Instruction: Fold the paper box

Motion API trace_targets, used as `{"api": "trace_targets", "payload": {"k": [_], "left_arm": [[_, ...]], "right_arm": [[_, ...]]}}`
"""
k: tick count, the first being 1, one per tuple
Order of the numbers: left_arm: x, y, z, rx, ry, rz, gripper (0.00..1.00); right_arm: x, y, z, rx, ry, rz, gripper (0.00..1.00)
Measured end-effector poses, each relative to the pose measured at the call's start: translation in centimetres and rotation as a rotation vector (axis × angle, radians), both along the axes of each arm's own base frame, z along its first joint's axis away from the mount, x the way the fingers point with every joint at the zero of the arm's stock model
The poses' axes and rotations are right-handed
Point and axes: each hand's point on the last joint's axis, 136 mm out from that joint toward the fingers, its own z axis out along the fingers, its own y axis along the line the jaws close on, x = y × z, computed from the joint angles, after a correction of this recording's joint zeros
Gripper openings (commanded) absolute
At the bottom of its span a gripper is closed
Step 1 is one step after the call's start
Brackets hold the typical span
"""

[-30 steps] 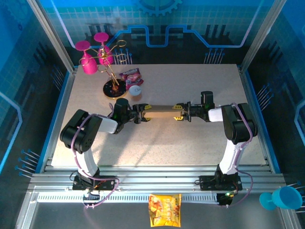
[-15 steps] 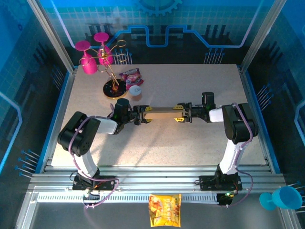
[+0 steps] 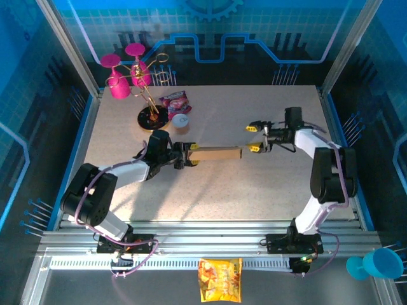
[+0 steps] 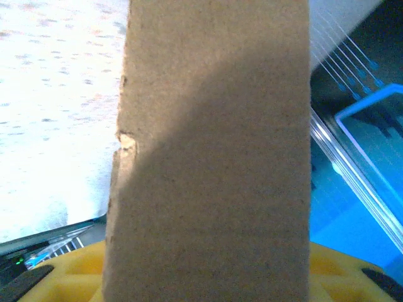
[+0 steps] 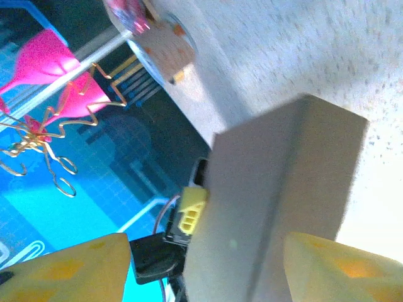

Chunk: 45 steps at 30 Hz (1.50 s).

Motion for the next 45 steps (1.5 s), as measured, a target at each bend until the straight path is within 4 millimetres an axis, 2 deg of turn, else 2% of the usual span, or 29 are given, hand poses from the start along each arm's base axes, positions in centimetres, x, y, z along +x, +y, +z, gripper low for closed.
{"api": "trace_targets", "payload": {"k": [2,5,9,12,14,16,20,23,29,35,39,45], "left_arm": [[-0.8,0.3,-0.9,0.023,0.058,0.001,0.00],[-1.5,0.6,-1.3,0.038,0.098,0.000,0.01],[-1.7,0.7,-1.2,0.043,0.110,0.002,0.01],[-1.7,0.7,-1.2,0.044,0.112,0.002,0.01],[-1.7,0.7,-1.2,0.043,0.112,0.002,0.01],[-1.7,0.7,-1.2,0.043,0.111,0.002,0.01],[-1.7,0.7,-1.1,0.042,0.108,0.002,0.01],[-1.7,0.7,-1.1,0.042,0.107,0.002,0.00],[-1.6,0.7,-1.1,0.041,0.102,0.002,0.00],[-1.5,0.6,-1.2,0.039,0.098,0.001,0.00],[-1.4,0.5,-1.1,0.040,0.095,0.002,0.00],[-1.4,0.5,-1.1,0.040,0.095,0.002,0.00]], "right_arm": [[0.1,-1.7,2.1,-0.090,-0.081,-0.024,0.63],[-0.4,-3.0,4.4,-0.225,-0.166,-0.030,0.59],[-2.9,-3.5,4.6,-0.352,-0.124,-0.045,0.53],[-6.0,-2.7,3.6,-0.401,0.007,-0.063,0.54],[-8.4,-1.3,3.3,-0.450,0.096,-0.073,0.62],[-10.5,0.3,3.8,-0.498,0.130,-0.096,0.82],[-13.6,2.7,6.3,-0.468,0.158,-0.206,0.87],[-13.7,3.1,5.8,-0.413,0.252,-0.311,0.88],[-12.2,5.1,2.5,-0.376,0.413,-0.396,0.88],[-10.5,6.8,1.8,-0.334,0.427,-0.430,0.84],[-10.3,7.7,1.2,-0.334,0.439,-0.420,0.78],[-10.2,7.8,0.0,-0.362,0.461,-0.415,0.72]]}}
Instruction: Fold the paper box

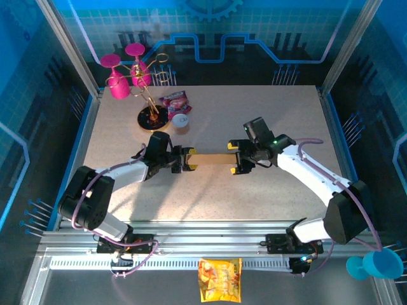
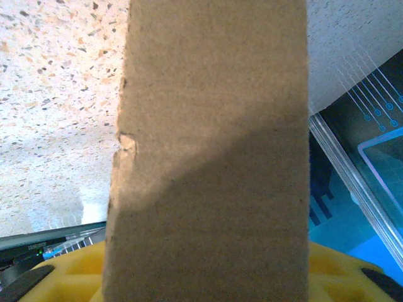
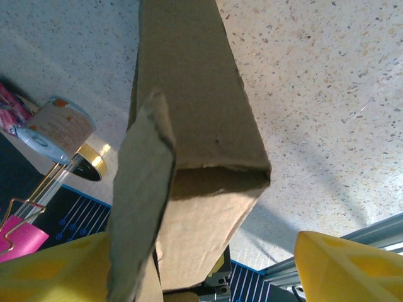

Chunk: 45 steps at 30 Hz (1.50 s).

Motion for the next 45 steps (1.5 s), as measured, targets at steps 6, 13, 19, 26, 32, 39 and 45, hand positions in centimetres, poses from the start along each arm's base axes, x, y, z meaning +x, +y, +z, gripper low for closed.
{"api": "trace_targets", "payload": {"k": [6,13,19,26,32,39,45], "left_arm": [[0.0,0.0,0.0,0.000,0.000,0.000,0.00],[0.0,0.0,0.0,0.000,0.001,0.000,0.01],[0.0,0.0,0.0,0.001,0.002,0.001,0.09],[0.1,0.1,0.1,0.005,-0.006,0.009,0.15],[0.2,0.2,0.2,0.006,-0.018,0.015,0.30],[-0.1,0.4,0.1,-0.003,-0.042,0.016,0.39],[-0.1,0.3,0.3,-0.014,-0.058,0.013,0.45]], "right_arm": [[0.2,-0.1,-1.4,-0.038,0.019,0.018,0.62],[1.1,-0.1,-1.6,-0.072,-0.006,0.041,0.51],[1.5,-0.3,-1.4,-0.095,-0.011,0.064,0.44],[2.1,-0.2,-1.3,-0.102,-0.009,0.089,0.42],[2.3,-0.2,-1.2,-0.107,-0.015,0.116,0.41],[2.1,0.0,-1.3,-0.102,-0.017,0.144,0.40],[2.5,-0.1,-1.3,-0.113,-0.031,0.156,0.38]]}}
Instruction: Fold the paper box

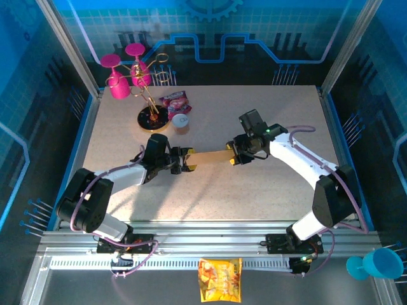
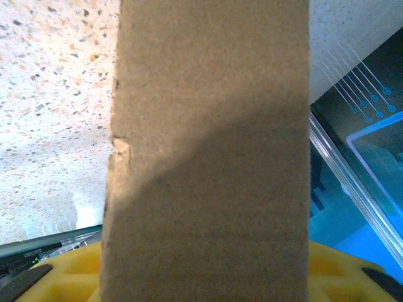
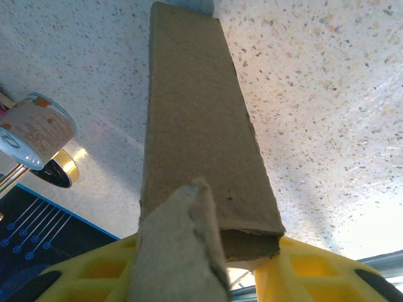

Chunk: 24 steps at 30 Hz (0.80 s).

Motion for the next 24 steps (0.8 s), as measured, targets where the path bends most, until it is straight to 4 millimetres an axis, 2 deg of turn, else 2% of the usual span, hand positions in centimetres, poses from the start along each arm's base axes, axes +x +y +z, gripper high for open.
{"api": "trace_targets", "payload": {"k": [3,6,19,24], "left_arm": [[-0.14,-0.17,0.14,-0.009,0.000,-0.012,0.49],[-0.23,-0.29,0.26,-0.016,-0.001,-0.021,0.49],[-0.23,-0.39,0.43,-0.022,-0.007,-0.026,0.35],[-0.16,-0.35,0.43,-0.021,-0.009,-0.023,0.35]], "right_arm": [[0.34,-0.16,-0.03,-0.011,-0.010,0.008,0.37],[0.45,-0.28,-0.17,-0.020,-0.014,0.016,0.37],[0.74,-0.41,-0.12,-0.020,-0.012,0.015,0.37],[0.84,-0.35,-0.20,-0.020,-0.008,0.021,0.38]]}}
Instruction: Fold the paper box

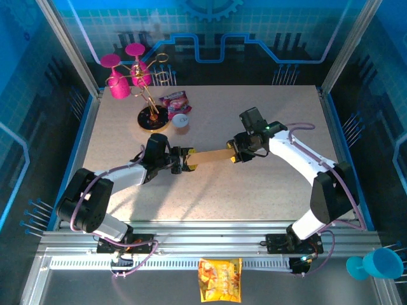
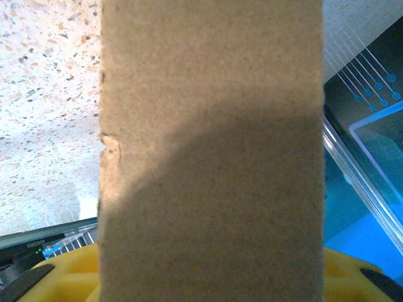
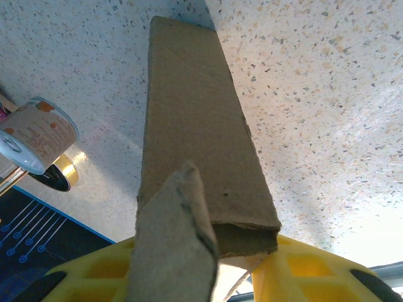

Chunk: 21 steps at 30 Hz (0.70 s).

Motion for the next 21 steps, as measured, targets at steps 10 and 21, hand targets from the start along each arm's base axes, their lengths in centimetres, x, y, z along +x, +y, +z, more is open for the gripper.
{"api": "trace_targets", "payload": {"k": [10,21], "left_arm": [[-0.02,-0.15,0.27,-0.011,-0.008,-0.010,0.55],[0.17,0.00,0.71,-0.030,-0.019,-0.017,0.49]], "right_arm": [[0.27,-0.23,-0.10,-0.006,-0.002,0.013,0.37],[0.49,-0.60,-0.16,-0.007,-0.003,0.008,0.36]]}}
